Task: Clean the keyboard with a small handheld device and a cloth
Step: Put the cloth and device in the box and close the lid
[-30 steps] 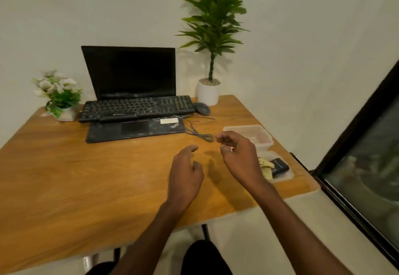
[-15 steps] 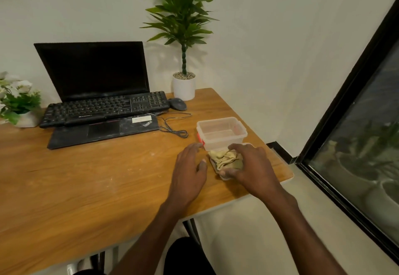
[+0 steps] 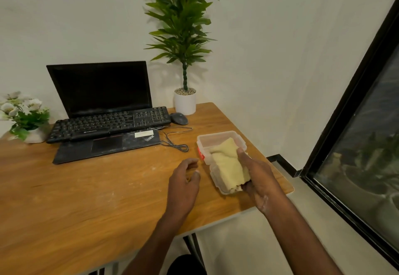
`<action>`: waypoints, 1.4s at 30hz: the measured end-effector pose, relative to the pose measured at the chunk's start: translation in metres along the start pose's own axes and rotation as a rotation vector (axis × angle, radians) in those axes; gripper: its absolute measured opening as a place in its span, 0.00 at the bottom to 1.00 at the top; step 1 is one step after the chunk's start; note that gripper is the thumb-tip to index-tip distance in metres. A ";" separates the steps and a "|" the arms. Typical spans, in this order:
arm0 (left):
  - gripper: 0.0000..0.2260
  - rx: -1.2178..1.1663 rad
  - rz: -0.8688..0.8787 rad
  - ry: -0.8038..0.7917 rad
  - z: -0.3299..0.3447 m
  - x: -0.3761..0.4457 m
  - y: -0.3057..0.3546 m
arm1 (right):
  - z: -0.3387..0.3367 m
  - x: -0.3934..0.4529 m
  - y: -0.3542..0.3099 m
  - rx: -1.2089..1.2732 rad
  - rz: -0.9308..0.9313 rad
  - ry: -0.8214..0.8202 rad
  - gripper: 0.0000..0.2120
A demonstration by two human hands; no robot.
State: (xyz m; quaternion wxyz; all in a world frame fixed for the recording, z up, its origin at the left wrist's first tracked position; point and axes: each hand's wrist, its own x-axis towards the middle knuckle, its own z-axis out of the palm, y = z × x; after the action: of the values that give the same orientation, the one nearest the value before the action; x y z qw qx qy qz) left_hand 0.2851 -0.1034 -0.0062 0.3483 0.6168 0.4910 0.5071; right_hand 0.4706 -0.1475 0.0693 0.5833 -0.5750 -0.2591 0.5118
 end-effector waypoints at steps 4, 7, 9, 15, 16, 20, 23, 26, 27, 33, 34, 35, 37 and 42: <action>0.09 -0.213 -0.030 -0.066 -0.004 0.001 0.019 | -0.006 0.007 0.003 -0.088 -0.035 -0.065 0.26; 0.24 -0.305 -0.201 -0.306 -0.007 0.021 0.035 | -0.007 0.009 -0.005 -0.070 -0.003 -0.183 0.26; 0.24 -0.275 -0.276 -0.487 -0.008 0.035 0.043 | -0.005 0.012 -0.014 -0.079 -0.001 -0.227 0.22; 0.09 -0.286 -0.219 -0.375 0.000 0.080 0.069 | -0.003 0.048 -0.059 -0.197 -0.131 -0.208 0.21; 0.07 -0.268 -0.195 -0.342 0.003 0.088 0.073 | -0.002 0.058 -0.066 -0.258 -0.189 -0.164 0.21; 0.10 0.042 -0.039 -0.237 0.015 0.118 0.075 | 0.008 0.093 -0.081 -0.449 -0.384 -0.099 0.17; 0.22 0.363 -0.001 -0.164 0.024 0.131 0.065 | 0.015 0.114 -0.076 -0.620 -0.454 -0.052 0.14; 0.24 0.573 0.006 -0.121 0.028 0.128 0.058 | 0.018 0.125 -0.069 -0.879 -0.507 -0.052 0.11; 0.22 0.635 -0.001 -0.121 0.028 0.124 0.056 | 0.018 0.128 -0.066 -0.976 -0.520 -0.066 0.10; 0.13 0.831 0.067 -0.080 0.027 0.112 0.043 | 0.019 0.136 -0.052 -1.449 -0.610 -0.116 0.15; 0.13 0.807 0.077 -0.070 0.027 0.109 0.040 | 0.019 0.133 -0.049 -1.497 -0.646 -0.102 0.15; 0.12 0.784 0.075 -0.067 0.027 0.107 0.037 | 0.018 0.131 -0.047 -1.501 -0.674 -0.085 0.15; 0.09 0.736 0.066 -0.051 0.027 0.102 0.035 | 0.016 0.128 -0.044 -1.434 -0.690 -0.064 0.10; 0.08 0.589 0.096 0.009 0.025 0.087 0.021 | 0.004 0.107 -0.042 -1.166 -0.655 -0.035 0.04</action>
State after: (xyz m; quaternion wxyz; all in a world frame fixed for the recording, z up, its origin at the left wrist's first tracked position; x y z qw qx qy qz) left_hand 0.3148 -0.0242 0.0317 0.1277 0.7117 0.5888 0.3612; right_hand 0.5165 -0.0422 0.0783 0.2982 -0.6795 -0.6638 0.0938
